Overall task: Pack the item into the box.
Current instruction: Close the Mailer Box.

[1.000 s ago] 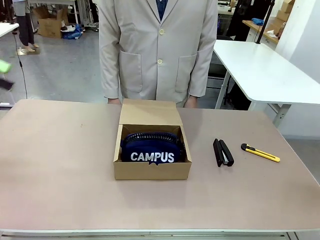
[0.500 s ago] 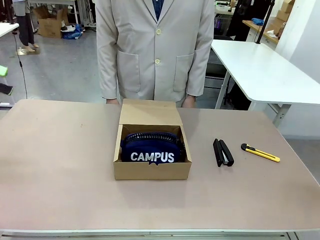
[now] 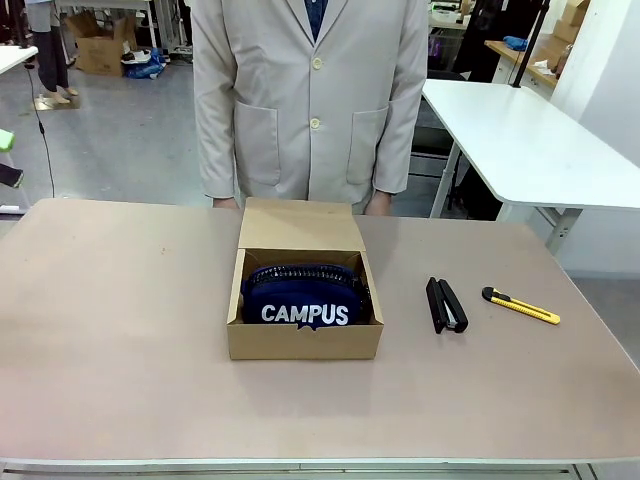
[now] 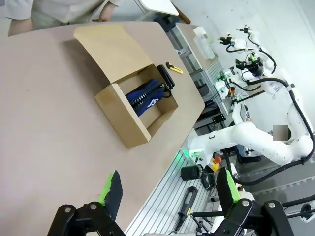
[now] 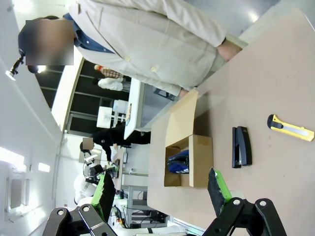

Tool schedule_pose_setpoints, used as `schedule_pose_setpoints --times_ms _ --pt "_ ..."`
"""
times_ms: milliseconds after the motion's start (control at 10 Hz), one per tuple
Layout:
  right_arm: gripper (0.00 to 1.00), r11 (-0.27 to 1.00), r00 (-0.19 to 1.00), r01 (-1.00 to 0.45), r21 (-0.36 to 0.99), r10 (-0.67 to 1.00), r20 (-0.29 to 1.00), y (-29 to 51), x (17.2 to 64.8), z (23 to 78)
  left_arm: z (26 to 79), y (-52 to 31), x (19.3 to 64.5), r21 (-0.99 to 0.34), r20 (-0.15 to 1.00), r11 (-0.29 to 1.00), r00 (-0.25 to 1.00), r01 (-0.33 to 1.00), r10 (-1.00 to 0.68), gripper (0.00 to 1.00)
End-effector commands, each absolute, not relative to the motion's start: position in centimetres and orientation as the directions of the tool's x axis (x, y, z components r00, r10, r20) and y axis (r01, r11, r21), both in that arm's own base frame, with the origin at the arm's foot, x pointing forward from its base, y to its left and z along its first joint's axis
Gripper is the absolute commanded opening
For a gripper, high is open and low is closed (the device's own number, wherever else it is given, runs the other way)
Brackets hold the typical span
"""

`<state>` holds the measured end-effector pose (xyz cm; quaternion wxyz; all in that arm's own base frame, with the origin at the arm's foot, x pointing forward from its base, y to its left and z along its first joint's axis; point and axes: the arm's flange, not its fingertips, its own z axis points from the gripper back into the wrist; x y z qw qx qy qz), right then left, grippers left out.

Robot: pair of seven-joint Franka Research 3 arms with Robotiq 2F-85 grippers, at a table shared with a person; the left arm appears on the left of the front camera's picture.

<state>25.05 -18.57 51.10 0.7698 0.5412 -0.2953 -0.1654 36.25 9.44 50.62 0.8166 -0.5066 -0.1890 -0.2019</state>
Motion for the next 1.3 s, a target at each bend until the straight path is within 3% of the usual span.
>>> schedule_pose_setpoints --times_ms 0,1200 --pt "1.0 0.357 0.761 -0.098 0.929 -0.574 0.301 -18.61 25.32 51.23 50.75 9.72 35.91 -0.755 0.511 0.392 0.846 0.526 -0.15 1.0" --pt "1.0 0.357 0.761 -0.098 0.929 -0.574 0.301 -18.61 25.32 51.23 50.75 9.72 35.91 -0.755 0.511 0.392 0.846 0.526 -0.15 1.0"
